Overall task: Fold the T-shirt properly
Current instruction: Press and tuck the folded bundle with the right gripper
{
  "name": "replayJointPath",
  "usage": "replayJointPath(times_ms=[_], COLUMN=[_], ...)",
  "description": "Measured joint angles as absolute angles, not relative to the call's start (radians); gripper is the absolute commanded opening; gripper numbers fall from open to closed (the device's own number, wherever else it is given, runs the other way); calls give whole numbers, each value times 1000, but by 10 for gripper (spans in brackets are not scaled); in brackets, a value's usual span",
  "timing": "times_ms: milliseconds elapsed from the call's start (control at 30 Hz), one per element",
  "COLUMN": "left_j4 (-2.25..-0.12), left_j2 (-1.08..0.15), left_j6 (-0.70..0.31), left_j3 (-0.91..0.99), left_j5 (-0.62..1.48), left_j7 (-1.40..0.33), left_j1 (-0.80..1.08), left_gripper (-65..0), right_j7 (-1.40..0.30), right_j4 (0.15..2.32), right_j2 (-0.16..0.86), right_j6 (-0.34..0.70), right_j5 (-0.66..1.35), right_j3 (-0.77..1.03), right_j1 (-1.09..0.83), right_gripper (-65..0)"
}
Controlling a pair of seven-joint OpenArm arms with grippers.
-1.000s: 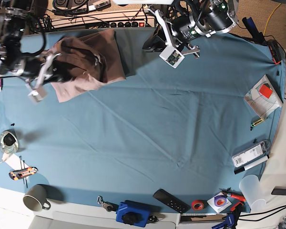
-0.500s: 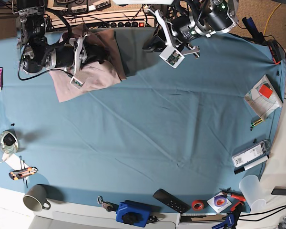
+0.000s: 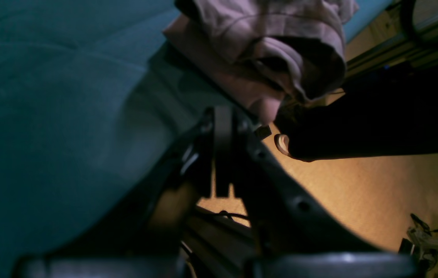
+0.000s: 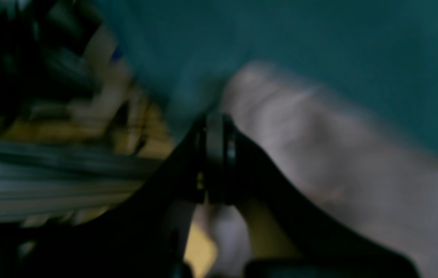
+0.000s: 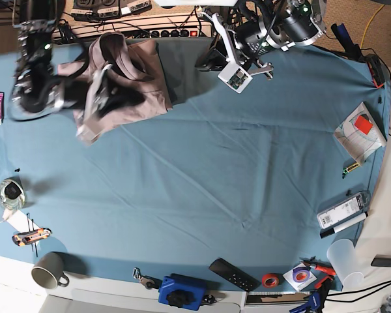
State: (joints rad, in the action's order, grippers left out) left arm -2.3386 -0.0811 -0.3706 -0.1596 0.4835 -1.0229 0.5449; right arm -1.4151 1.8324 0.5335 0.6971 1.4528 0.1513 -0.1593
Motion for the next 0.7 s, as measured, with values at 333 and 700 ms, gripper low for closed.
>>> replayJointPath(times_ms=[333,700], left_j4=[-2339,-2339], left_j2=[-81,-81], left_j6=[-371,-371], left_j3=[-160,-160], left_j5=[484,402], left_j7=[-1023,-1023], left_j1=[545,545], left_gripper=[-650,-650], right_j7=[-1418,-1401], right_j4=[1832,1658], right_j2=[529,523], right_j6=[696,697], right_j5=[1436,1132], right_j3=[292,293], right_j1=[-289,-341], right_gripper=[-650,-650])
